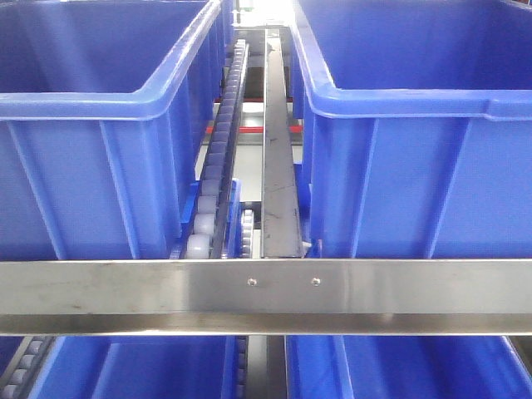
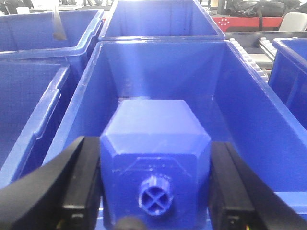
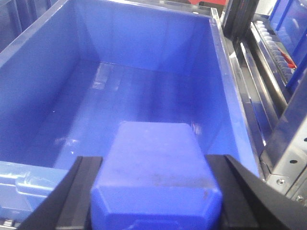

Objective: Pick and sort blue part to right shelf
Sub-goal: 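Position both held parts above two blue bins on the shelf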

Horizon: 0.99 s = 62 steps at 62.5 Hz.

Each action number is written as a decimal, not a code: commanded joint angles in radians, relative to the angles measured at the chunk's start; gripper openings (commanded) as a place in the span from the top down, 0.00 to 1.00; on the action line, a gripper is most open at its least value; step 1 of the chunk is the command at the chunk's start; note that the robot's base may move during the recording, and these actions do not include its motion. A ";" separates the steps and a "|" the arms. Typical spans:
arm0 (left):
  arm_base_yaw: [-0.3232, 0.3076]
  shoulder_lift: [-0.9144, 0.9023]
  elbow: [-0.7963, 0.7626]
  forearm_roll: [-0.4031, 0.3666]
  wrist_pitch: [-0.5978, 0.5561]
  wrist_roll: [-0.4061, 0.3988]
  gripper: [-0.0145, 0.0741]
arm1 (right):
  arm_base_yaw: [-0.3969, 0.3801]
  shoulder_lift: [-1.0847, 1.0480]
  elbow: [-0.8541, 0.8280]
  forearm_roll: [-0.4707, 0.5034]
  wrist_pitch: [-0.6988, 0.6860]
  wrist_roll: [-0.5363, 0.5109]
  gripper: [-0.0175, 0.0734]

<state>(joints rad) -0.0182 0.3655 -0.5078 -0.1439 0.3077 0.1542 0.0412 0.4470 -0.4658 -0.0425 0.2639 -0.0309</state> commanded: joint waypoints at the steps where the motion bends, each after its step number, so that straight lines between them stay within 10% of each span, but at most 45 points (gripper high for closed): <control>1: -0.001 0.012 -0.030 -0.005 -0.092 -0.008 0.38 | -0.004 0.006 -0.030 -0.009 -0.090 -0.009 0.34; 62: -0.001 0.012 -0.030 -0.016 -0.102 -0.008 0.38 | 0.002 0.007 -0.035 0.014 -0.130 -0.009 0.34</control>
<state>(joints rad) -0.0182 0.3655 -0.5078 -0.1439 0.2938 0.1542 0.0412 0.4470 -0.4658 -0.0425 0.2380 -0.0309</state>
